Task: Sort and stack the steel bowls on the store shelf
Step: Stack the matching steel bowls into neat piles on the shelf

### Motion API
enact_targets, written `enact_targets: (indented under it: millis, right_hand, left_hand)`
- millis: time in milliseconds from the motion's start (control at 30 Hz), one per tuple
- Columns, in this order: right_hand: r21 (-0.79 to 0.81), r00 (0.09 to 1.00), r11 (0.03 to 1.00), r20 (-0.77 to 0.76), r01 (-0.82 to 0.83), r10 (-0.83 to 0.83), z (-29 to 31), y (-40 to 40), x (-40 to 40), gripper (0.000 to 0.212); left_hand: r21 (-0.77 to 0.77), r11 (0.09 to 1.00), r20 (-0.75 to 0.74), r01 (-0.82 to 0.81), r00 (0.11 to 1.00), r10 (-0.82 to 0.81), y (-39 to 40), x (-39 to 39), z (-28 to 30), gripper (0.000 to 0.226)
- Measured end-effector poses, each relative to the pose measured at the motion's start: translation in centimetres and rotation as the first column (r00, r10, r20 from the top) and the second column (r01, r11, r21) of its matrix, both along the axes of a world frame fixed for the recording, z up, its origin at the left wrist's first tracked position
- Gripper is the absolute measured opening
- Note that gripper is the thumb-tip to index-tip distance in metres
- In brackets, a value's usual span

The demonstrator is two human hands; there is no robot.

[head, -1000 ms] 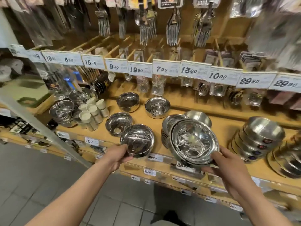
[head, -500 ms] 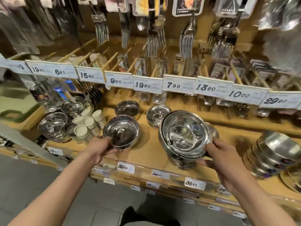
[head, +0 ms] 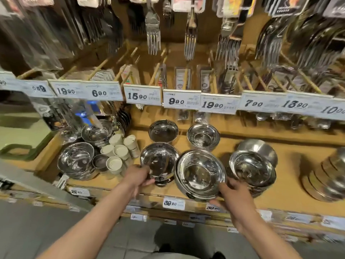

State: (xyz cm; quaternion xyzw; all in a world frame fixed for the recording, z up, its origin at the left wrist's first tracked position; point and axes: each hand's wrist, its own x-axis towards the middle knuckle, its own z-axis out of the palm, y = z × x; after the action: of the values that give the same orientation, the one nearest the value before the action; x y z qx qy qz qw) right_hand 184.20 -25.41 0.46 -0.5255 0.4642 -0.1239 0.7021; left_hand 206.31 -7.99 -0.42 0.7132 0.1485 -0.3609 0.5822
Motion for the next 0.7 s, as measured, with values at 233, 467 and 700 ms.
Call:
enact_targets:
  millis: [233,467,700]
  right_hand:
    - [0.026,0.974,0.977,-0.089,0.212,-0.209,-5.4,1.8,0.7,0.016]
    - [0.022,0.911,0.919,-0.139,0.394,-0.387,-8.1,2.5,1.5,0.012]
    - [-0.058,0.896,0.915,-0.186,0.400,-0.404,-9.1,3.0,2.9,0.020]
  left_hand:
    - [0.044,0.990,0.006,0.137,0.990,-0.138,0.3,1.3,-1.5,0.009]
    - [0.037,0.979,-0.029,0.203,0.979,-0.202,0.8,2.2,-1.6,0.009]
    - [0.050,0.961,-0.020,0.274,0.962,-0.273,1.3,2.2,-2.0,0.022]
